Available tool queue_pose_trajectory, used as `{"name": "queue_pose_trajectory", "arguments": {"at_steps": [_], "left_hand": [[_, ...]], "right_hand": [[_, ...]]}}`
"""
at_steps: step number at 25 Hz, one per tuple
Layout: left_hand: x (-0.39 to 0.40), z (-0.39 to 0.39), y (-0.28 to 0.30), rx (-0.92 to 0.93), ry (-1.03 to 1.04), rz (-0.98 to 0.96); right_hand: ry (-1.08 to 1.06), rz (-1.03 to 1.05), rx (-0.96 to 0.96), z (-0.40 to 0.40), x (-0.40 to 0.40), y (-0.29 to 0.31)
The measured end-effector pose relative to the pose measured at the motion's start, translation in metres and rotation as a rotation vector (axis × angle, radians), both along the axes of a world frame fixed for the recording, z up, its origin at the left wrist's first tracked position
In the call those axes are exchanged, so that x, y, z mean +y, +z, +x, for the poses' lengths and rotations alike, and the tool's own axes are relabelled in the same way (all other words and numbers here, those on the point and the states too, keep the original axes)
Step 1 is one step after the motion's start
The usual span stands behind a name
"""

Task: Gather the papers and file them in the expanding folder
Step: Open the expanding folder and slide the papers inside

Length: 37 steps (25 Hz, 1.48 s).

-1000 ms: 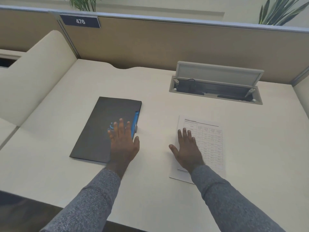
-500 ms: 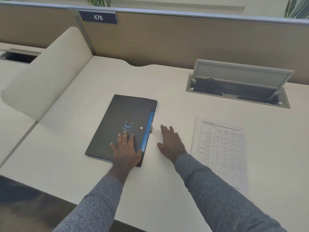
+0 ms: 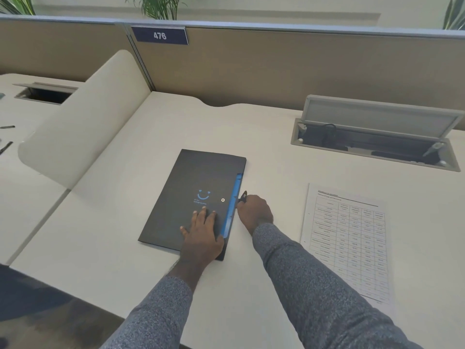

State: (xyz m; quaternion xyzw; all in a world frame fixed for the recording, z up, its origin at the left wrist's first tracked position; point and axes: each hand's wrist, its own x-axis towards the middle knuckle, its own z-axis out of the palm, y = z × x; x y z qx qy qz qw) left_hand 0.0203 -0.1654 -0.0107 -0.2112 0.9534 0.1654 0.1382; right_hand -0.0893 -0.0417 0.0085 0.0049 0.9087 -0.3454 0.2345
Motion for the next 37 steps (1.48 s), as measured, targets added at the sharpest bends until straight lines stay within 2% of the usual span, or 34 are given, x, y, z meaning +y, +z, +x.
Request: {"name": "queue_pose_trajectory", "arguments": {"at_steps": [4,6,11,16,23,31,37], "left_hand": [[0.011,-0.009,0.016,0.011,0.077,0.093],[0.019,-0.017,0.032,0.028,0.120,0.144],[0.025,-0.041,0.089,0.318,0.139,0.199],[0.026,-0.056,0.141,0.405,0.083,0.188],[0.012,-0.063,0.160,0.383,0.065,0.121],[0.002,-0.062,0.153,0.385,0.037,0.337],[0.007,-0.059,0.155,0.352,0.005,0.408]], "right_hand": [[-0.111,-0.170,-0.045,0.002,0.007,0.011],[-0.102,-0.228,-0.020,0.006,0.014,0.022],[0.013,-0.205,0.117,0.006,0.044,0.063],[0.026,-0.151,0.165,0.001,0.086,0.106],[-0.064,-0.122,0.194,0.008,0.135,0.132],[-0.148,-0.104,0.240,0.007,0.177,0.138],[-0.150,-0.069,0.262,0.012,0.184,0.135]]}}
